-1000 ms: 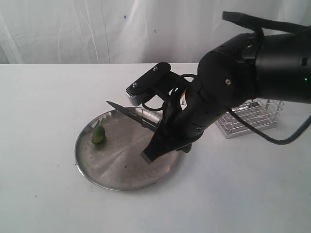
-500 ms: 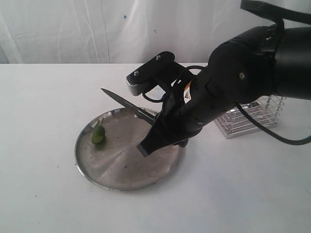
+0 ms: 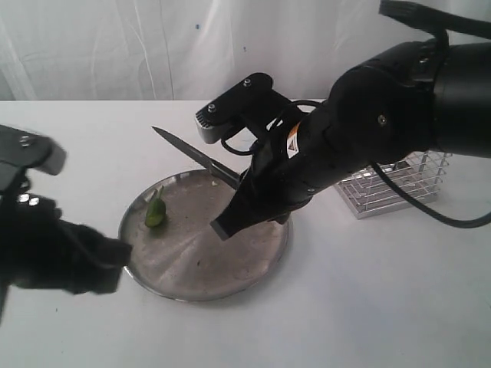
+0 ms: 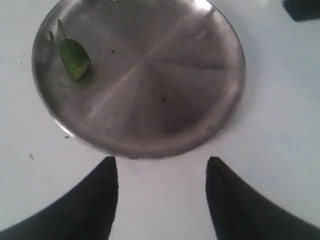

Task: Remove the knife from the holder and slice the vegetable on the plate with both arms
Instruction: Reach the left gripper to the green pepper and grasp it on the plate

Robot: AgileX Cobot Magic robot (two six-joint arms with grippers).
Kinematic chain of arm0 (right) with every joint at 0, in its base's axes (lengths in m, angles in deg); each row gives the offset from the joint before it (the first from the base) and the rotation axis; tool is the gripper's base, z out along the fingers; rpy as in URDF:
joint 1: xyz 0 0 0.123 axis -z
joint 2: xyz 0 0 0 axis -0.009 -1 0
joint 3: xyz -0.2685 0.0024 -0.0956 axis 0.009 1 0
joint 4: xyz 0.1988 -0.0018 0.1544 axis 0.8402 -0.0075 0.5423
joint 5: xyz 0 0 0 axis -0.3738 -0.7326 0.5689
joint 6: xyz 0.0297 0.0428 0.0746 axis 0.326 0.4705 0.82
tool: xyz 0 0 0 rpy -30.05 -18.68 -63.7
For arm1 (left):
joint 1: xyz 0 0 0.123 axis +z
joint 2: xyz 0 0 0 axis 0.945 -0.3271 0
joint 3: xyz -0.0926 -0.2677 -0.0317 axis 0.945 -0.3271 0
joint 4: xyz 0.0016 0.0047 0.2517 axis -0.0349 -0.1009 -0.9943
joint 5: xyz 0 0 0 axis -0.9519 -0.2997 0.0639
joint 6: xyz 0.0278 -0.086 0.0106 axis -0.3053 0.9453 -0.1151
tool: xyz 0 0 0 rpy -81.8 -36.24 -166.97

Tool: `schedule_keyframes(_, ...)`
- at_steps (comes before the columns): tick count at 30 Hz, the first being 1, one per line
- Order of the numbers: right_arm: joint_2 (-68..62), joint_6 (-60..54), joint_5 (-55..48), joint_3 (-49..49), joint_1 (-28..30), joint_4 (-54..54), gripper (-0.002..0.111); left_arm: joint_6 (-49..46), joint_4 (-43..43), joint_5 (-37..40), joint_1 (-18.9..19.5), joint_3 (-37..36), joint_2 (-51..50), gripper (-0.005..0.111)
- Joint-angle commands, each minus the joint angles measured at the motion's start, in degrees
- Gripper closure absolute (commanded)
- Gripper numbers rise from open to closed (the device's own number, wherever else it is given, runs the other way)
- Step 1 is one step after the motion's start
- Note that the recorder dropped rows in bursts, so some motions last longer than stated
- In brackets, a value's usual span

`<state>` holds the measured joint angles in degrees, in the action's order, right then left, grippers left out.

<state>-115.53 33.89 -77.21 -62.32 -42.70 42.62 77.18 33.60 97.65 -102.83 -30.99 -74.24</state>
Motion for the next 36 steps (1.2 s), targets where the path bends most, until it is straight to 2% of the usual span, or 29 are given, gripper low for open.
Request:
schedule_keyframes(1,1.27,-0.35,0.96,0.09,0.00,0.00,0.108,7.01,-0.77,-8.51,3.88,5.39,-14.69,0.049)
schedule_keyframes(4,2.95,-0.35,1.72,0.09,0.74,0.00,0.108,9.12,-0.64,-6.84,6.71,10.74,-23.40,0.049)
schedule_keyframes(13,7.17,-1.73,1.36,0.09,4.96,0.00,0.108,8.38,-2.26,-2.44,7.25,23.54,-35.13,0.049)
schedule_keyframes(19,7.38,-3.68,1.23,0.09,5.09,0.00,0.108,8.72,-9.73,5.78,7.25,30.33,-41.27,0.049)
schedule_keyframes(24,7.38,-4.01,1.86,0.09,5.09,0.00,0.108,9.93,-11.53,6.73,7.25,33.10,-43.76,0.049)
schedule_keyframes(32,7.38,-4.94,2.70,0.09,5.22,0.00,0.108,22.74,-23.65,8.10,7.25,34.36,-46.60,0.049)
schedule_keyframes(36,7.38,-5.18,3.88,0.09,5.22,0.00,0.108,22.75,-23.78,7.68,7.25,34.36,-48.59,0.049)
